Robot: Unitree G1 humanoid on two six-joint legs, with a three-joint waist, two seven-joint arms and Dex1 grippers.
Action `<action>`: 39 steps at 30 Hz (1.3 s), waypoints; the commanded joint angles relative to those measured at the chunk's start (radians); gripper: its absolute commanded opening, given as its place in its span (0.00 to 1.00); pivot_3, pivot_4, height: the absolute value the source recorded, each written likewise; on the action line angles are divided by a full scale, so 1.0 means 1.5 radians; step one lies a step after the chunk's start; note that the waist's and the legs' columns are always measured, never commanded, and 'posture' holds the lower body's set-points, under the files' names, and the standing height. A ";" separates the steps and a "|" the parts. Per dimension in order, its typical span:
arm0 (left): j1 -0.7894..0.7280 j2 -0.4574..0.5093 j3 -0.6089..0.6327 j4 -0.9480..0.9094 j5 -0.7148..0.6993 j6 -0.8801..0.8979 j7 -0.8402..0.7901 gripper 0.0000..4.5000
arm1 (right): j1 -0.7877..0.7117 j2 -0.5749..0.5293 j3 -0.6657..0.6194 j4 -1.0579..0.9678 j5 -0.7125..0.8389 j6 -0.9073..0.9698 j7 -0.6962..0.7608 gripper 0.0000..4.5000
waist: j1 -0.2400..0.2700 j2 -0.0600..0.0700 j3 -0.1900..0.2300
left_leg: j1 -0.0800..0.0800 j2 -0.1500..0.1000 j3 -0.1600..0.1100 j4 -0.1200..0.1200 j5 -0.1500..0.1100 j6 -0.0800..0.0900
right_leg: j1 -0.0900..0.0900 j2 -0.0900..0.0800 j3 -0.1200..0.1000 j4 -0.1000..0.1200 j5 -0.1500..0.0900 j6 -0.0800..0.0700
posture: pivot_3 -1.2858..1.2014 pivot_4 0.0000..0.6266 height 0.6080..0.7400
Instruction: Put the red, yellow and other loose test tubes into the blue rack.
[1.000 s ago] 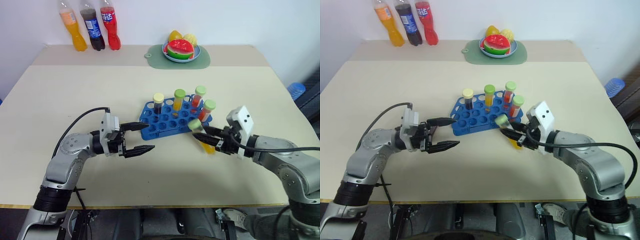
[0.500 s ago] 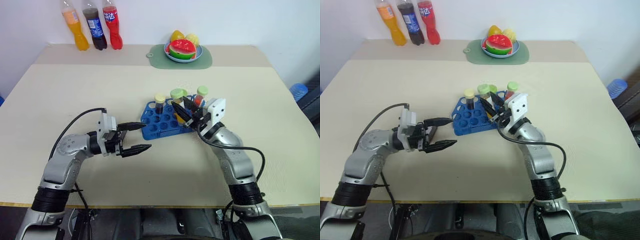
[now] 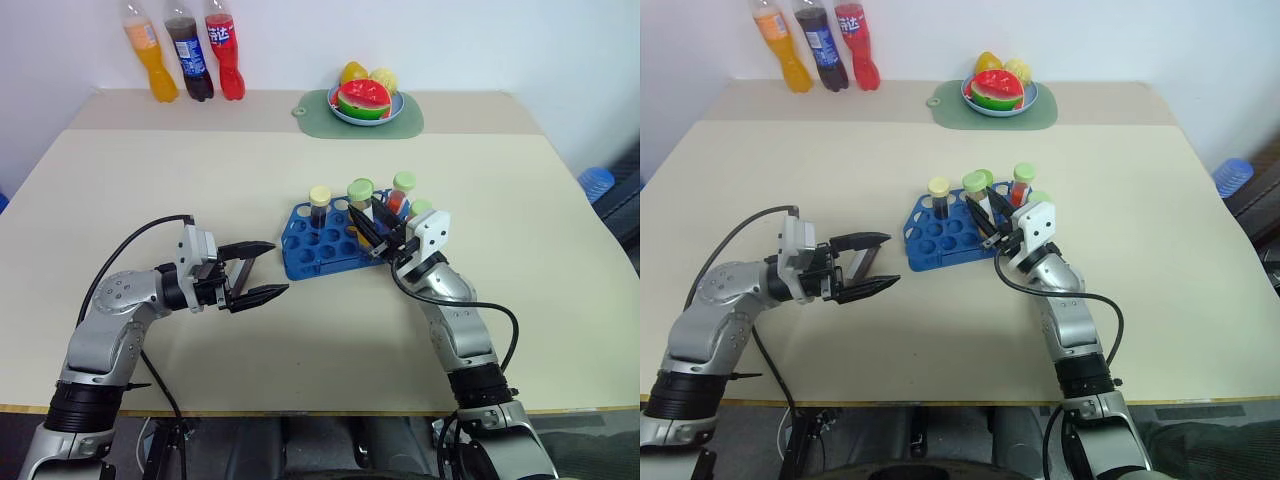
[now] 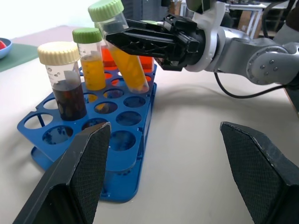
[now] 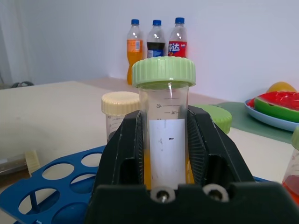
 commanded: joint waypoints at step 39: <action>-0.244 0.109 0.149 -0.087 -0.362 0.936 0.620 0.86 | 0.289 -0.392 -0.120 -0.375 0.170 0.198 0.236 0.84 | -0.003 -0.001 0.001 | 0.009 0.000 -0.002 -0.001 0.000 0.000 | 0.009 0.000 0.000 -0.001 -0.001 -0.001 | 0.52 0.24 1.00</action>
